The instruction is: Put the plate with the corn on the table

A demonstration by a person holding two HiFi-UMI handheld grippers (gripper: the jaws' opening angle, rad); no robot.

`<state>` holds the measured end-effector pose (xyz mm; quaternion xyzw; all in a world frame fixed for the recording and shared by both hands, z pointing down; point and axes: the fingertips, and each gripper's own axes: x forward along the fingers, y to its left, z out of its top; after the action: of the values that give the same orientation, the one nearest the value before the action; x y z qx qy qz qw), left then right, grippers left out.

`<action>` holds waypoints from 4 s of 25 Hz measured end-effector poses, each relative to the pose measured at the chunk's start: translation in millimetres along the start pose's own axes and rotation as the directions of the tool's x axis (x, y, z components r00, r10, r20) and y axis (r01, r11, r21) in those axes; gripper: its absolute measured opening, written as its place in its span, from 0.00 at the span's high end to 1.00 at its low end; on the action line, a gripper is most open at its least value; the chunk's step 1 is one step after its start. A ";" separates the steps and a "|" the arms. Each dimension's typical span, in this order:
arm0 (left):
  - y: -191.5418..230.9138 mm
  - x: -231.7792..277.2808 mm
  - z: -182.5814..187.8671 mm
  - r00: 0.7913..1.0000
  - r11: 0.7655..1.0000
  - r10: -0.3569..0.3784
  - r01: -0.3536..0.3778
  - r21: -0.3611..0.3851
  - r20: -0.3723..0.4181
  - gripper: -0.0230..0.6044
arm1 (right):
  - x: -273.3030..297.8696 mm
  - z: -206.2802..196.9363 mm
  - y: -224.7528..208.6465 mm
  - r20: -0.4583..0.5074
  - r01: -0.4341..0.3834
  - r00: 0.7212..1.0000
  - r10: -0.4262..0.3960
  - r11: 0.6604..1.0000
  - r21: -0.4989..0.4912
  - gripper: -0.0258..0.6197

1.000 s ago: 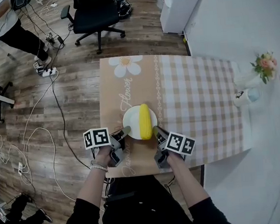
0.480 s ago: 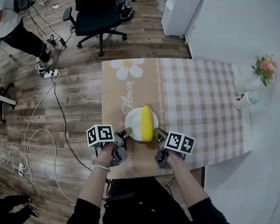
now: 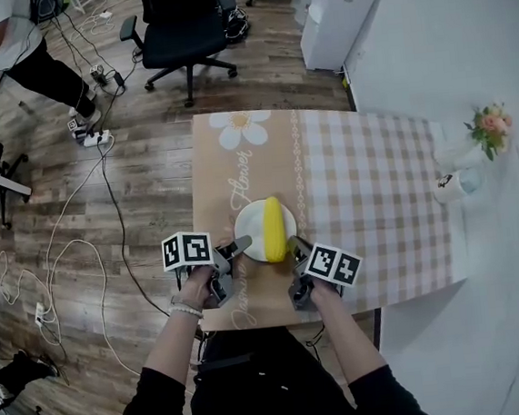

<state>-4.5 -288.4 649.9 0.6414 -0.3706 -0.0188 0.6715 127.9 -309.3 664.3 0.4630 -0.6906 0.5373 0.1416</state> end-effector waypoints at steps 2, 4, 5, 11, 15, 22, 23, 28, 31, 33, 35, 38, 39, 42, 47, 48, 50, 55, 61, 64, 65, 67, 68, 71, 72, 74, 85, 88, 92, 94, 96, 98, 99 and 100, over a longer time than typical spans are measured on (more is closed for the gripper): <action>3.9 -6.7 1.7 1.000 0.999 0.019 -0.019 0.032 0.006 0.68 | -1.0 0.8 -0.4 0.005 0.004 1.000 -0.004 1.000 -0.012 0.83; 7.9 -13.8 5.6 0.999 0.996 0.047 -0.049 0.073 0.027 0.68 | -3.0 1.6 -1.4 0.012 0.013 1.000 -0.013 1.000 -0.025 0.83; 9.4 -17.3 7.4 0.997 0.993 0.062 -0.066 0.097 0.040 0.69 | -4.5 2.5 -2.3 0.020 0.020 1.000 -0.020 0.999 -0.035 0.83; 12.8 -39.9 14.1 0.979 0.946 0.158 -0.188 0.263 0.129 0.91 | -24.7 19.2 -8.6 0.169 0.080 0.984 -0.062 0.991 -0.105 0.88; -2.5 -55.1 19.8 0.961 0.873 0.182 -0.256 0.415 0.209 0.94 | -38.6 26.8 1.1 0.217 0.096 0.975 -0.056 0.979 -0.180 0.88; -44.2 -76.4 25.8 0.941 0.759 0.134 -0.299 0.578 0.310 0.94 | -66.2 40.6 35.6 0.291 0.083 0.957 0.014 0.945 -0.315 0.89; -52.7 -80.7 27.2 0.936 0.727 0.130 -0.313 0.611 0.326 0.94 | -69.6 42.0 42.9 0.295 0.076 0.955 0.029 0.938 -0.339 0.89; -92.2 -99.5 25.6 0.919 0.566 0.083 -0.361 0.741 0.384 0.94 | -85.1 45.6 76.8 0.301 0.052 0.948 0.098 0.890 -0.454 0.89; -109.0 -112.3 22.5 0.910 0.508 0.055 -0.381 0.773 0.412 0.94 | -97.0 46.7 100.5 0.309 0.049 0.941 0.138 0.848 -0.528 0.89; -120.2 -120.0 20.4 0.903 0.454 0.049 -0.401 0.796 0.427 0.94 | -106.0 48.6 117.0 0.318 0.048 0.933 0.169 0.818 -0.573 0.89; -130.7 -128.2 18.0 0.896 0.398 0.045 -0.421 0.815 0.441 0.94 | -116.0 51.2 131.8 0.331 0.049 0.923 0.198 0.791 -0.609 0.89; -146.6 -141.6 15.2 0.886 0.370 0.012 -0.434 0.821 0.463 0.94 | -132.4 56.5 147.2 0.358 0.070 0.906 0.227 0.753 -0.654 0.89; -152.1 -145.5 14.2 0.884 0.360 -0.003 -0.436 0.825 0.468 0.94 | -137.4 57.9 151.2 0.365 0.076 0.900 0.236 0.743 -0.665 0.89; -168.9 -156.1 11.2 0.875 0.318 -0.044 -0.445 0.837 0.481 0.94 | -149.8 58.7 163.9 0.370 0.085 0.891 0.264 0.703 -0.706 0.89; -195.7 -172.4 8.9 0.849 0.312 -0.117 -0.460 0.831 0.515 0.94 | -166.1 59.7 180.9 0.373 0.067 0.876 0.306 0.689 -0.722 0.89; -198.7 -174.5 8.4 0.846 0.314 -0.124 -0.462 0.830 0.518 0.94 | -169.5 60.3 184.0 0.376 0.069 0.872 0.313 0.682 -0.728 0.90; -202.5 -178.9 7.1 0.842 0.314 -0.131 -0.466 0.827 0.524 0.94 | -176.2 60.7 191.7 0.380 0.071 0.863 0.333 0.665 -0.743 0.90; -216.9 -194.1 8.9 0.816 0.364 -0.165 -0.471 0.803 0.553 0.94 | -186.9 60.6 203.3 0.380 0.047 0.849 0.367 0.664 -0.747 0.90; -220.8 -192.0 0.8 0.833 0.345 -0.174 -0.448 0.825 0.525 0.94 | -187.5 55.2 209.8 0.377 0.051 0.845 0.379 0.644 -0.763 0.90; -222.6 -192.1 -2.6 0.838 0.343 -0.176 -0.440 0.830 0.517 0.94 | -190.4 54.0 213.8 0.382 0.049 0.839 0.386 0.646 -0.761 0.90; -223.2 -191.4 -3.6 0.840 0.326 -0.181 -0.440 0.837 0.512 0.94 | -191.3 54.1 214.7 0.384 0.051 0.838 0.387 0.645 -0.762 0.90; -225.3 -188.9 -6.2 0.846 0.311 -0.180 -0.435 0.845 0.502 0.94 | -192.2 54.7 215.0 0.386 0.056 0.838 0.385 0.643 -0.763 0.90; -226.5 -187.7 -7.5 0.849 0.316 -0.174 -0.432 0.845 0.499 0.94 | -192.5 55.0 214.6 0.388 0.058 0.838 0.384 0.644 -0.763 0.90; -228.5 -185.6 -9.4 0.853 0.305 -0.178 -0.426 0.852 0.490 0.94 | -193.4 55.7 214.0 0.390 0.059 0.838 0.381 0.648 -0.759 0.90; -229.5 -185.4 -10.0 0.854 0.309 -0.178 -0.423 0.852 0.489 0.94 | -193.9 55.8 213.7 0.391 0.060 0.838 0.380 0.648 -0.759 0.90; -230.3 -184.1 -11.2 0.856 0.306 -0.179 -0.420 0.854 0.485 0.94 | -194.7 55.9 212.8 0.391 0.062 0.839 0.379 0.648 -0.759 0.90; -227.6 -183.8 -12.8 0.863 0.337 -0.166 -0.406 0.850 0.478 0.94 | -197.9 54.5 216.4 0.394 0.065 0.834 0.385 0.641 -0.765 0.90; -227.9 -182.7 -13.9 0.864 0.332 -0.166 -0.406 0.851 0.476 0.94 | -198.5 54.0 217.6 0.389 0.062 0.835 0.389 0.636 -0.769 0.90; -229.6 -183.2 -15.6 0.865 0.354 -0.155 -0.402 0.844 0.477 0.94 | -199.6 52.1 221.7 0.383 0.058 0.833 0.399 0.625 -0.779 0.90; -229.7 -183.3 -16.4 0.866 0.362 -0.153 -0.400 0.842 0.477 0.94 | -199.9 51.8 223.1 0.382 0.057 0.832 0.403 0.622 -0.781 0.90; -228.0 -182.6 -16.8 0.866 0.344 -0.161 -0.400 0.849 0.473 0.94 | -199.8 51.3 223.5 0.381 0.056 0.832 0.404 0.620 -0.782 0.90; -225.6 -181.4 -16.5 0.866 0.317 -0.174 -0.401 0.860 0.468 0.94 | -199.2 50.9 223.0 0.379 0.054 0.832 0.404 0.621 -0.782 0.90; -224.9 -180.9 -16.3 0.867 0.311 -0.177 -0.401 0.862 0.467 0.94 | -198.8 51.0 222.6 0.380 0.054 0.832 0.404 0.623 -0.780 0.90; -224.4 -180.4 -16.0 0.867 0.310 -0.177 -0.400 0.863 0.466 0.94 | -198.4 51.2 222.3 0.381 0.053 0.832 0.404 0.625 -0.779 0.90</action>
<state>-25.9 -224.1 369.6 0.8542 -0.5091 0.0915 0.0532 72.7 -258.8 371.4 0.4138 -0.9054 0.0598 0.0744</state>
